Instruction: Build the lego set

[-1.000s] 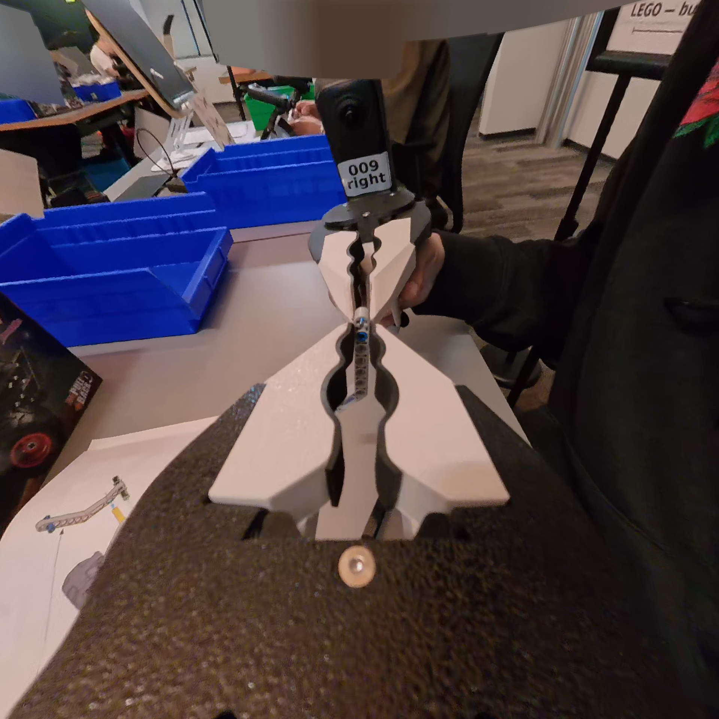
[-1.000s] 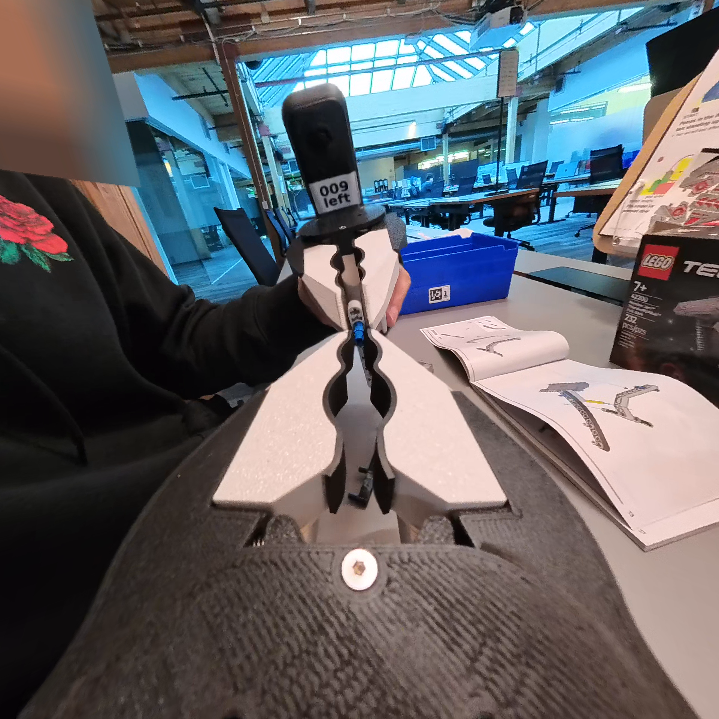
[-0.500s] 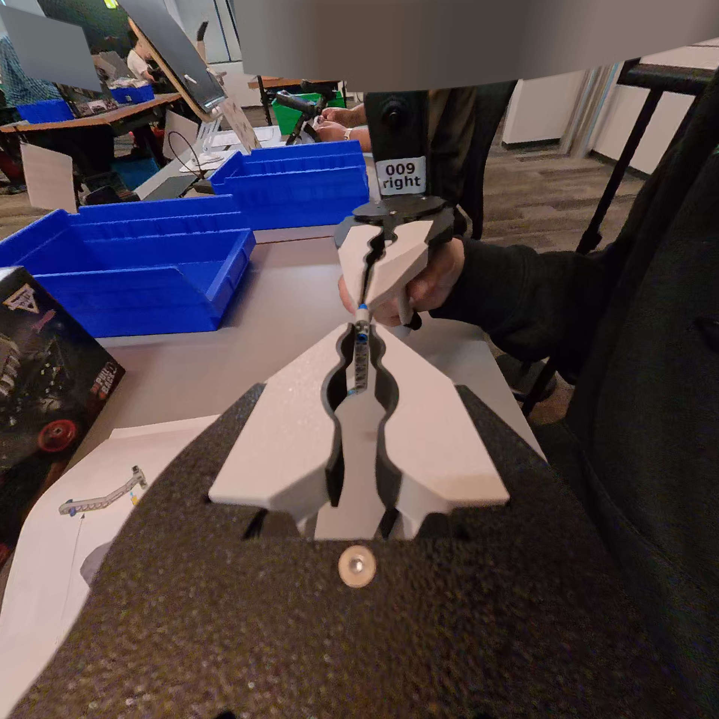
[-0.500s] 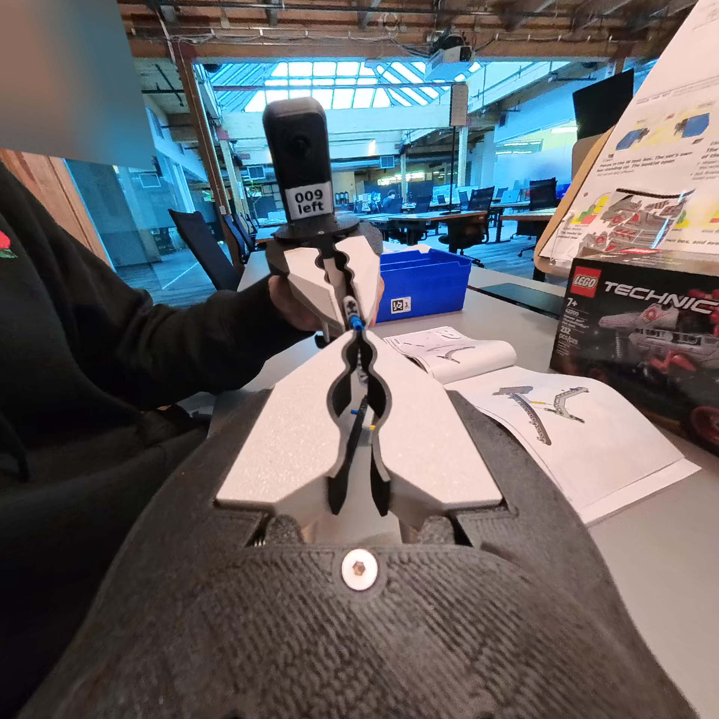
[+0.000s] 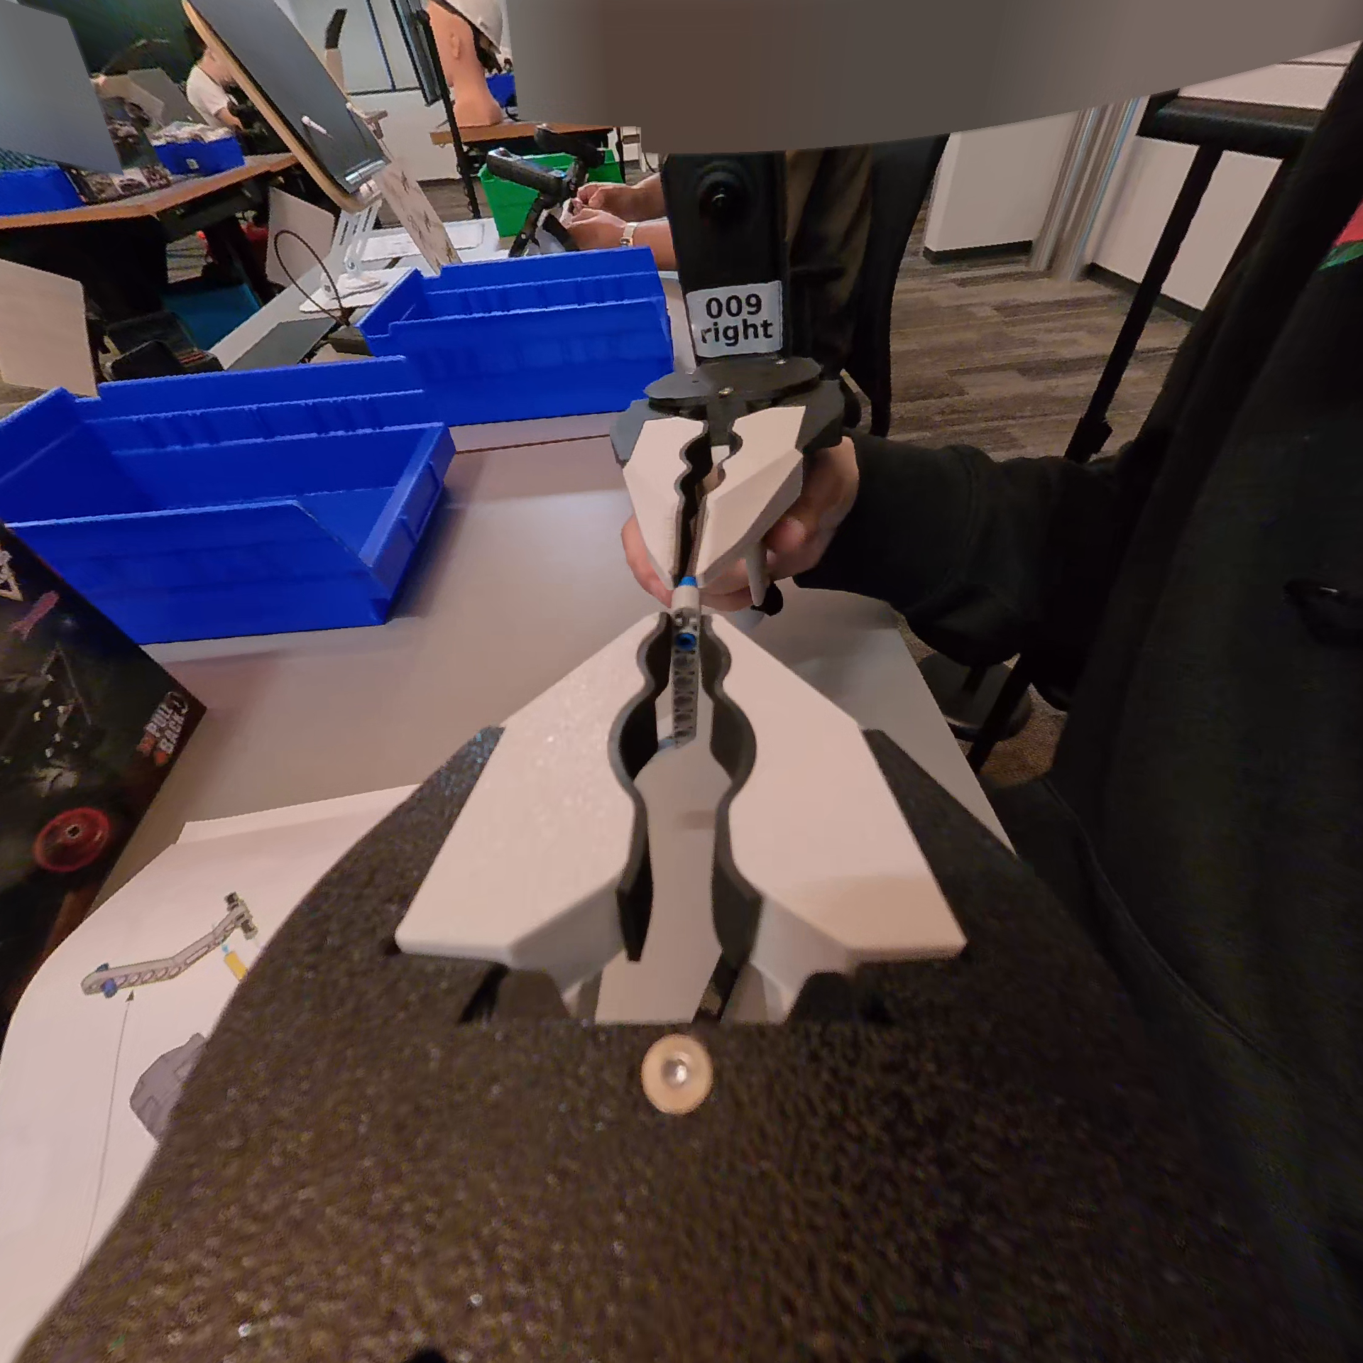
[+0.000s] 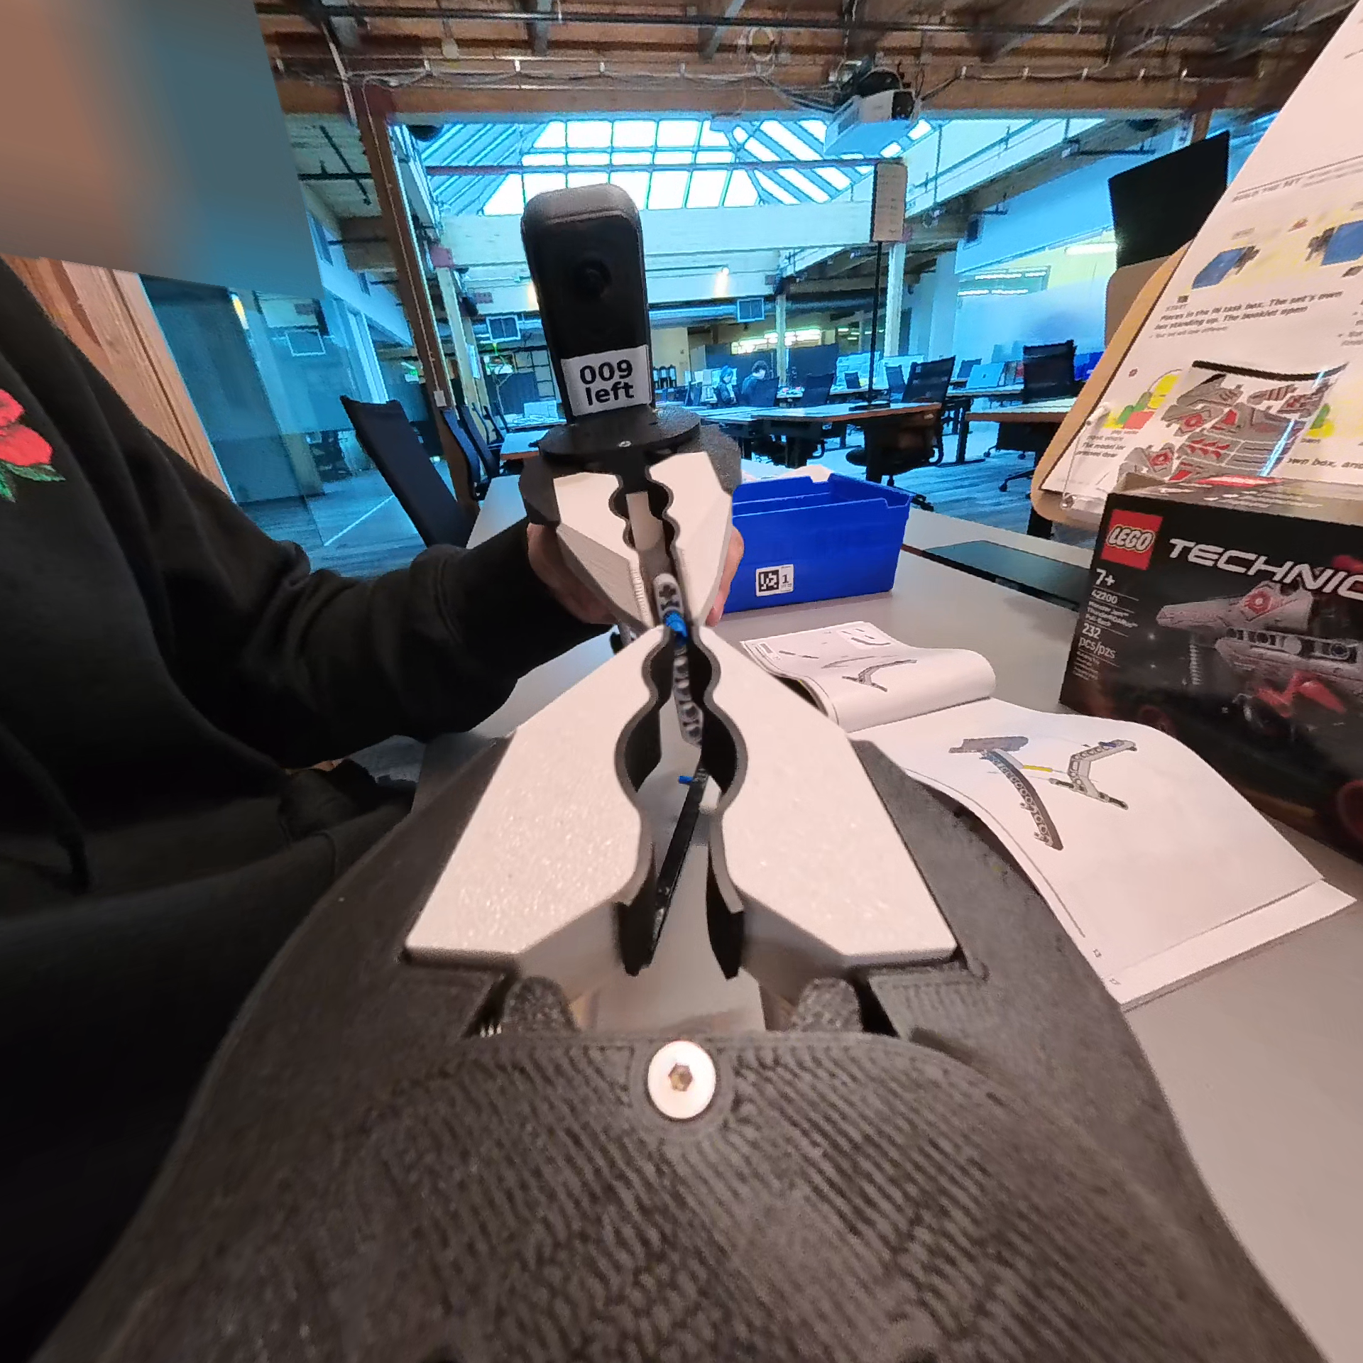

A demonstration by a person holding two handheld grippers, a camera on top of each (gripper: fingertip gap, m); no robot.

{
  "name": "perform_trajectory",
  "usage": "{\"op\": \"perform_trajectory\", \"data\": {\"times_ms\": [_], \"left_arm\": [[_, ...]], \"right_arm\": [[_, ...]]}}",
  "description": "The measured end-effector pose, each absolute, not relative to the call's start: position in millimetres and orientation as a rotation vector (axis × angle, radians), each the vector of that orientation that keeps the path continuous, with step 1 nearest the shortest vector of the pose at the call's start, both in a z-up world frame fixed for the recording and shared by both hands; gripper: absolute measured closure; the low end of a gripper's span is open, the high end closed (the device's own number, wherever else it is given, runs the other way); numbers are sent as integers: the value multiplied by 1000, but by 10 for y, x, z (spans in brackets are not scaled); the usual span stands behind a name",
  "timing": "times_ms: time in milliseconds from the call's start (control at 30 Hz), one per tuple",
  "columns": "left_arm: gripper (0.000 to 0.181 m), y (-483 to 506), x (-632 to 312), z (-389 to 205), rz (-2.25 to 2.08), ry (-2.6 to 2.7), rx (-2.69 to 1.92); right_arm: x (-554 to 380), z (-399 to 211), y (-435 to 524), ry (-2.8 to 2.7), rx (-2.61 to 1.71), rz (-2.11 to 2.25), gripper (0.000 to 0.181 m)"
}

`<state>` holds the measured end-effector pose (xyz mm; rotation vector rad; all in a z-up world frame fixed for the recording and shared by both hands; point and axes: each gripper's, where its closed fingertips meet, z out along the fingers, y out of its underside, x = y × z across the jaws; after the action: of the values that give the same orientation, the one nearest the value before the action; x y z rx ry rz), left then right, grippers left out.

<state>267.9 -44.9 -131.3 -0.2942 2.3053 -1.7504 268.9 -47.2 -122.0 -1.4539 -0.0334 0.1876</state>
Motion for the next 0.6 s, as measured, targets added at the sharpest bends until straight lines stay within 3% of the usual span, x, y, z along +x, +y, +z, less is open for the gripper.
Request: {"op": "perform_trajectory", "data": {"times_ms": [600], "left_arm": [[176,-452,2671,-1311,-1730,2331,-277]], "right_arm": [[2674,-1233,-475,-32,-1450,226,180]]}}
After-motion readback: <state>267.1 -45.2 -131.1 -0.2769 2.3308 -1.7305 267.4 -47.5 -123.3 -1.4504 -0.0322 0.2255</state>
